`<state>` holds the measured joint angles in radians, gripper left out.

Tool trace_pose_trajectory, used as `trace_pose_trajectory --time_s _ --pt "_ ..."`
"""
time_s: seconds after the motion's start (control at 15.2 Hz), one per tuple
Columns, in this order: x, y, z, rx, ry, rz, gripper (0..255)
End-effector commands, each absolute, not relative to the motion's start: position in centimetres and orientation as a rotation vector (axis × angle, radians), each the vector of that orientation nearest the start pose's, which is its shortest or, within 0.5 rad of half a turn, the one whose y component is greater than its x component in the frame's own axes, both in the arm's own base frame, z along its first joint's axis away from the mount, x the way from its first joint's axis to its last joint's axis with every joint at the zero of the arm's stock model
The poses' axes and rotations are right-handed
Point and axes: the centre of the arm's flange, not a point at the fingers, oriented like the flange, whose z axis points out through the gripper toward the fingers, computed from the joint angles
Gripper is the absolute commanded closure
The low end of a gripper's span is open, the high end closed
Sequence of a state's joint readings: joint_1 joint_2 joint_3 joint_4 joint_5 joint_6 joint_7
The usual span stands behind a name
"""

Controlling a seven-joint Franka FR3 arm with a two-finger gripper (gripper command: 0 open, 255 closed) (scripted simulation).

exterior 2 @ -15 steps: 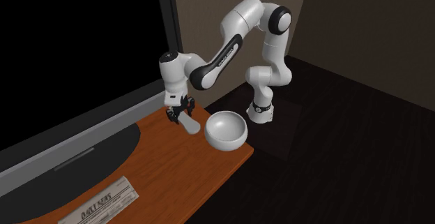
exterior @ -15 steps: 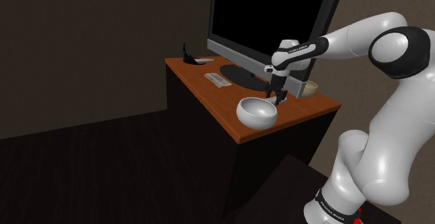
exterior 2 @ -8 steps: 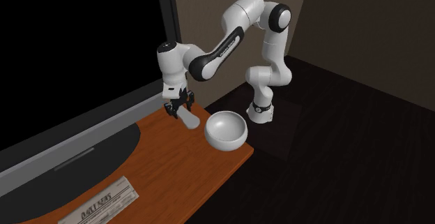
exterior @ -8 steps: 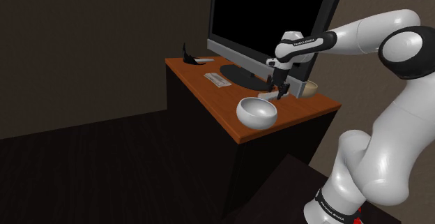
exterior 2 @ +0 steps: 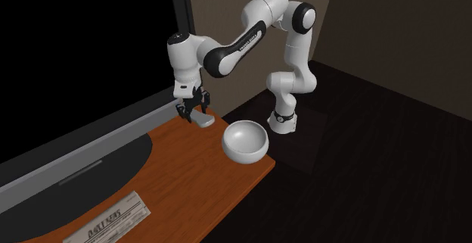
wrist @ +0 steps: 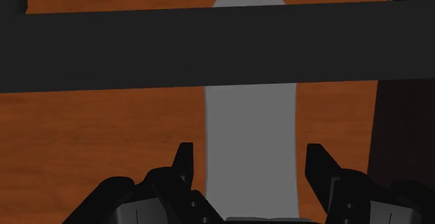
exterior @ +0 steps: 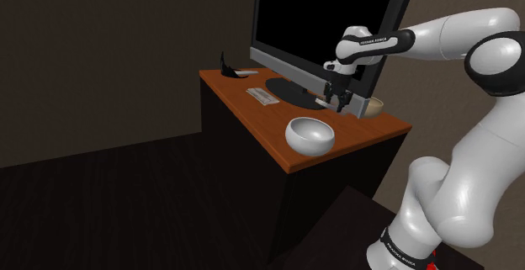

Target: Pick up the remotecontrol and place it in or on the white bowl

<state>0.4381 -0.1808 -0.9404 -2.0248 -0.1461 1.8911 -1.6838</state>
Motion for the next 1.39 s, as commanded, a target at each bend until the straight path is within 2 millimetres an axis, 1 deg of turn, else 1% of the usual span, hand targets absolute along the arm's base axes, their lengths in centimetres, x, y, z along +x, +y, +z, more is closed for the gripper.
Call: trace_pose_trajectory --time_s 0.0,0.59,0.66,1.32 --pt "44.4 -27.8 50.4 -2.539 -1.812 0.004 255" --pt "44.4 -27.8 55.1 -2.539 -1.812 0.004 255" --pt "44.4 -27.8 55.3 -2.539 -1.812 0.004 255" --pt "43.0 -14.7 55.6 -2.539 -1.812 0.004 255"
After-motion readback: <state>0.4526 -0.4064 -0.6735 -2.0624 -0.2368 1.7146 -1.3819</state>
